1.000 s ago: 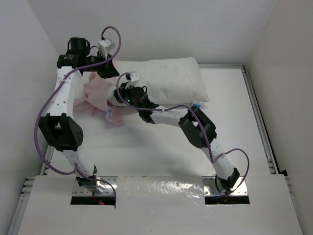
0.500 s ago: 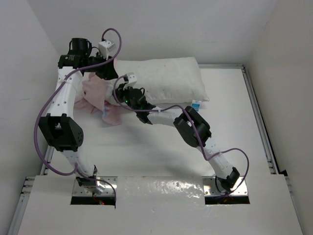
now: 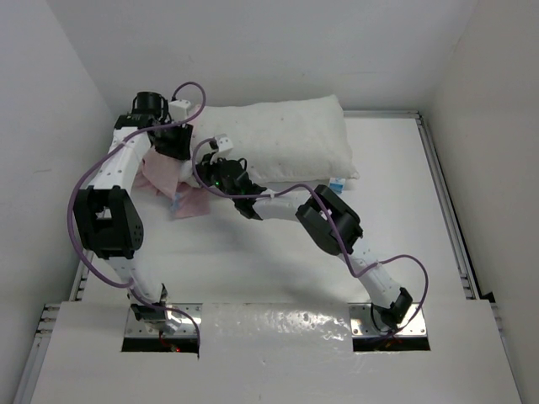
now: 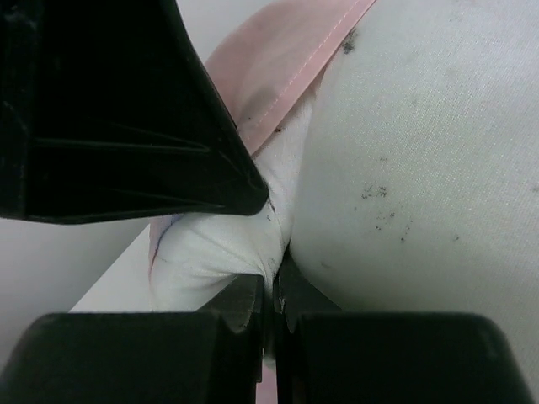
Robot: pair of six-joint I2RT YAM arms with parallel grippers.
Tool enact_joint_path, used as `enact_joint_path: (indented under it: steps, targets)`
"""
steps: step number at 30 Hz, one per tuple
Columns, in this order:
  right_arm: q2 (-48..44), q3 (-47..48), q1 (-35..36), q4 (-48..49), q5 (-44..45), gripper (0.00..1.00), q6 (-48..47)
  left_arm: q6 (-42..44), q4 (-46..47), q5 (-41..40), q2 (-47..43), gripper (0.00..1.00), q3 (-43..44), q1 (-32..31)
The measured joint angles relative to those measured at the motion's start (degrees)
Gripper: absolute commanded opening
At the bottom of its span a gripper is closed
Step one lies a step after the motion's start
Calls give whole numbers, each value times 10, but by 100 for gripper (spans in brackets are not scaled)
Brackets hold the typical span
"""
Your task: Put the pillow into the pillowcase
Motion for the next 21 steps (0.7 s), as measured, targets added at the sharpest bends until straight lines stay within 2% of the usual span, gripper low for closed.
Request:
enact_joint_path:
  steps: [2,3,4,11,15,21]
  targets:
    - [0,0,0,-3,0,0,0,-3,7,-6,0,26,-4,0]
    - [0,-1,0,-3,0,0,0,-3,10,-7,0,8,-5,0]
    - [0,-2,0,-3,0,0,1,-6,12,-8,0,2,-6,0]
    - [0,-3,0,-4,0,0,2,0,7,21,0,0,3,-1]
    - [0,4,0,-3,2,0,1,5,-17,64,0,0,39,1]
    - [0,67,-5,-36,14,0,-10,21,-27,130,0,0,95,1]
